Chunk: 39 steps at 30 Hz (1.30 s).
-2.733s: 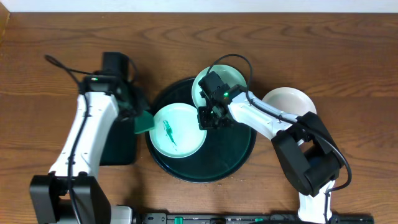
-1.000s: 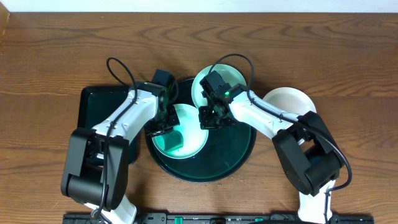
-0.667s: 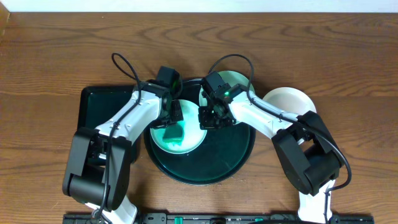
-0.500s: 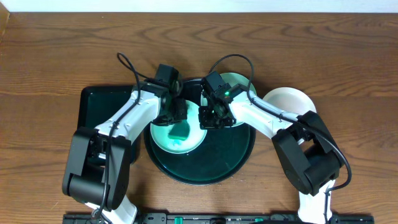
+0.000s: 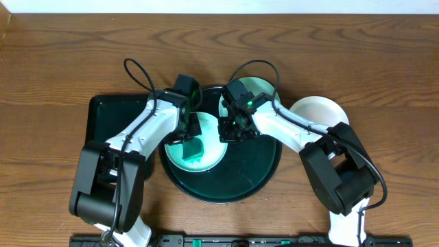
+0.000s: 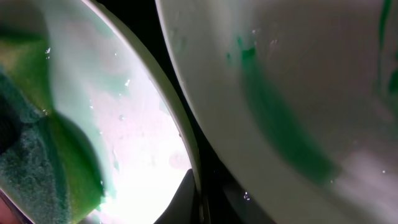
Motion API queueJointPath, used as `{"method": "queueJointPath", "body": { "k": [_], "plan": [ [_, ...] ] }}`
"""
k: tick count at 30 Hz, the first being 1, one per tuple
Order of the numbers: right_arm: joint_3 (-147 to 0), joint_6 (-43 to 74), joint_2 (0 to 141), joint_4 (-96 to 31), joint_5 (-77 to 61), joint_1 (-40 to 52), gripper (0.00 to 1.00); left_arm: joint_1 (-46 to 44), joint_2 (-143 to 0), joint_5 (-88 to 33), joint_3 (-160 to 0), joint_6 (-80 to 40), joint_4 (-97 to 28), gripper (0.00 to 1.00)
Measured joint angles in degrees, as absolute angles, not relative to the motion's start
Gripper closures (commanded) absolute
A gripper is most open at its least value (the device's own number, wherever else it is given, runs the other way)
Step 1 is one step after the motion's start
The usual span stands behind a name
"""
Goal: Clean dirty plates on tray and stack at the side
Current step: 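Scrub the held pale green plate with the sponge in the left gripper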
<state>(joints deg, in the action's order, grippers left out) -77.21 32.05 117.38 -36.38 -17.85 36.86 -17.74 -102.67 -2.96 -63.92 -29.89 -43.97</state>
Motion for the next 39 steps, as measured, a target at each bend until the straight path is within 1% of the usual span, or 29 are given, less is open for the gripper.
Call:
{"method": "queueJointPath", "body": {
  "k": [2,5,9,11,15,18,20,27,34,39],
  "plan": [
    [-77.2,32.1,117.4,-36.4,-18.0,36.9,0.99,-17.7,-102.7,-3.1,-63.9,-29.7,-44.6,0.93],
    [-77.2,32.1,117.4,-36.5,-18.0,36.9,0.99,-17.2,-102.7,-7.7,-63.9,-25.5,-44.7,0.93],
    [-77.2,32.0,117.4,-36.5,-18.0,36.9,0.99,-16.4,-102.8,-21.8,-63.7,-16.4,-44.6,0.93],
    [-77.2,32.0,117.4,-36.5,-18.0,36.9,0.99,-16.8,-102.9,-26.7,-63.4,-14.0,-43.6,0.93],
    [-77.2,32.0,117.4,-36.5,-18.0,36.9,0.99,-17.2,-103.2,-30.3,-63.3,-11.6,-39.4,0.93],
    [-77.2,32.0,117.4,-36.5,-18.0,36.9,0.99,-17.2,-103.2,-27.6,-63.3,-11.9,-37.1,0.93],
    [-77.2,32.0,117.4,-36.5,-18.0,36.9,0.99,-17.2,-103.2,-23.5,-63.3,-12.7,-36.6,0.93],
    [-77.2,32.1,117.4,-36.4,-18.2,36.9,0.99,-18.3,-102.7,-12.4,-63.5,-18.3,-37.9,0.93],
    [-77.2,32.1,117.4,-36.4,-18.2,36.9,0.99,-18.0,-102.5,-0.1,-65.0,-24.1,-46.3,0.93],
    [-77.2,32.1,117.4,-36.4,-18.2,36.9,0.99,-17.7,-102.4,3.3,-66.8,-25.0,-51.2,0.93]
  ]
}}
